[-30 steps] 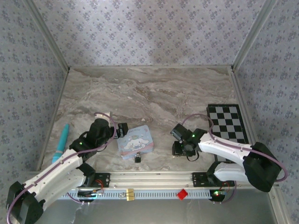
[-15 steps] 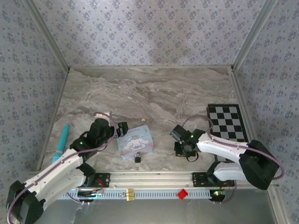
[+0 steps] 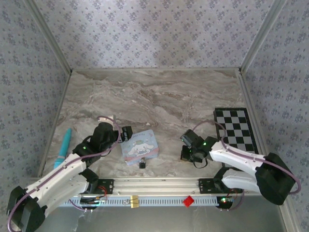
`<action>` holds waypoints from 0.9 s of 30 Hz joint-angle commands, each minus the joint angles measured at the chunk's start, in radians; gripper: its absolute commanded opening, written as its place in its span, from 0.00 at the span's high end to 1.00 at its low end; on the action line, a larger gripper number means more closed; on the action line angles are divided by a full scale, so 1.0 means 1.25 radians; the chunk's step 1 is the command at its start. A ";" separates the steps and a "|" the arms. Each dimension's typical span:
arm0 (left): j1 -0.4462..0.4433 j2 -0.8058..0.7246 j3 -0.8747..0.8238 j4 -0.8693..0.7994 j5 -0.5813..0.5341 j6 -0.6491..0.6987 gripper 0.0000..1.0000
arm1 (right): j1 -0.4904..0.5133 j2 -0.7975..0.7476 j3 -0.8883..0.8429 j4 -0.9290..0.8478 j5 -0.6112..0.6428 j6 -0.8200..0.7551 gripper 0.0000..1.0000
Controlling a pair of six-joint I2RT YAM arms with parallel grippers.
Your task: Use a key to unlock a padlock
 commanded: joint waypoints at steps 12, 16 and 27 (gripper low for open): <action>-0.006 0.025 0.026 0.043 0.025 -0.006 0.00 | -0.141 -0.222 -0.068 0.082 -0.071 0.089 1.00; -0.007 0.044 0.044 0.059 0.041 0.000 0.00 | -0.179 -0.252 -0.062 0.129 -0.090 0.110 1.00; -0.007 0.071 0.075 0.174 0.094 0.005 0.00 | -0.221 -0.248 -0.059 0.366 -0.097 0.191 1.00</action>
